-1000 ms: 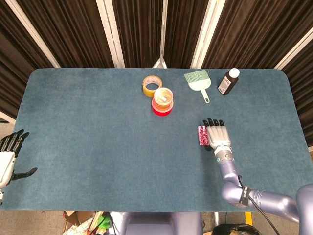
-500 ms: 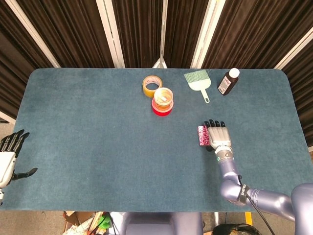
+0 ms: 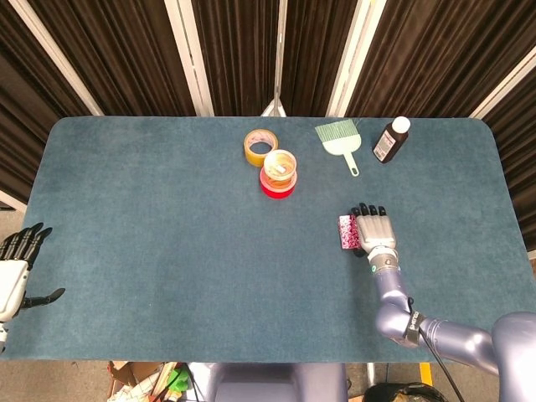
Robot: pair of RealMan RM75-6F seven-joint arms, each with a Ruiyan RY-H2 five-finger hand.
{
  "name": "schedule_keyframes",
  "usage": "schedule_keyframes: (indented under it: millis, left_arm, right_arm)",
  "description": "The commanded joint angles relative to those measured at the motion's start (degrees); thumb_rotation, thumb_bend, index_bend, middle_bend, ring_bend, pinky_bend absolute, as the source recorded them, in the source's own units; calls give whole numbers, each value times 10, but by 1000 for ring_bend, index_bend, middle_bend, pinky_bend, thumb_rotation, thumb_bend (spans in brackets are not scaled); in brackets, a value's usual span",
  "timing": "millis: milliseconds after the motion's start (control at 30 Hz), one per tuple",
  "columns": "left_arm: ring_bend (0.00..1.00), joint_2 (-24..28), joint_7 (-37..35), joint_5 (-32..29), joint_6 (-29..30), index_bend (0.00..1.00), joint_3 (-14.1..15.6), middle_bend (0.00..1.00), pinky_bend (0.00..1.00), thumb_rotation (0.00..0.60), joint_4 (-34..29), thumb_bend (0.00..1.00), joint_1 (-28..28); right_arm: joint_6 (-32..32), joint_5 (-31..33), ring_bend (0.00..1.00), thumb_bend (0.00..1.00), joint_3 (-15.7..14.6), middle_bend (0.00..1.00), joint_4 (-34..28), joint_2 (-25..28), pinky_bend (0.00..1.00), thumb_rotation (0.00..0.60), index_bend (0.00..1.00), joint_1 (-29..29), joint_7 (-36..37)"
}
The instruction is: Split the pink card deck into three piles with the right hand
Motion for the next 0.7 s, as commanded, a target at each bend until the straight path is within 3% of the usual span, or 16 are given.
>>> schedule_keyframes:
  millis: [33, 267, 700]
  left_arm:
    - [0, 0, 0, 0, 0, 0, 0, 0, 35, 600, 0, 0, 0]
    - [0, 1, -2, 0, 0, 0, 1, 0, 35, 600, -1, 0, 0]
    - [0, 3, -7, 1, -2, 0, 2, 0, 35, 600, -4, 0, 0]
  right_arm:
    - [0, -3, 0, 282, 0, 11, 1, -2, 0, 600, 242, 0, 3]
    - [2, -16, 0, 282, 1, 80, 7, -5, 0, 600, 392, -4, 13]
    - [22, -55, 0, 282, 9, 118, -26, 19, 0, 600, 438, -18, 41]
